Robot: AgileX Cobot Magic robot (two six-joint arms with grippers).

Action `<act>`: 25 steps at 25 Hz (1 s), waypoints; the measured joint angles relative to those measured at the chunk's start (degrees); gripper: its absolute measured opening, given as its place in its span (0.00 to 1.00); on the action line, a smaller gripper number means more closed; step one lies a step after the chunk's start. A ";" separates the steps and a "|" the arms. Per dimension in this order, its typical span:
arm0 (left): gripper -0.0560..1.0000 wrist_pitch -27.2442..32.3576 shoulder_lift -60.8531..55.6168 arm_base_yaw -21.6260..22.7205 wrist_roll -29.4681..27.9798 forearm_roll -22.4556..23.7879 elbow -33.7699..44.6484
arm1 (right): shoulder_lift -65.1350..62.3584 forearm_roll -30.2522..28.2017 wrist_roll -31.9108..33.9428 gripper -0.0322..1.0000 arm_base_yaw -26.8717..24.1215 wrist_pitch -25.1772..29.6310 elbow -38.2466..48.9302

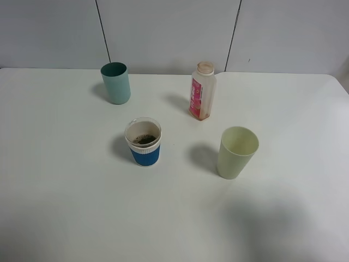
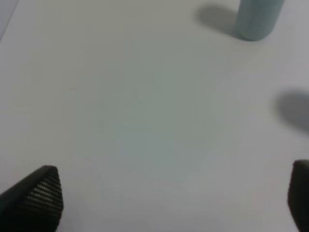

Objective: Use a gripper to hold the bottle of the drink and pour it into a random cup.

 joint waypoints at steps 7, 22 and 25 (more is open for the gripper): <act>0.93 0.00 0.00 0.00 0.00 0.00 0.00 | 0.00 0.00 0.00 0.92 -1.51 0.00 0.00; 0.93 0.00 0.00 0.00 0.00 0.00 0.00 | 0.00 0.00 0.00 0.92 -1.51 0.00 0.00; 0.93 0.00 0.00 0.00 0.00 0.00 0.00 | 0.00 0.00 0.00 0.92 -1.51 0.00 0.00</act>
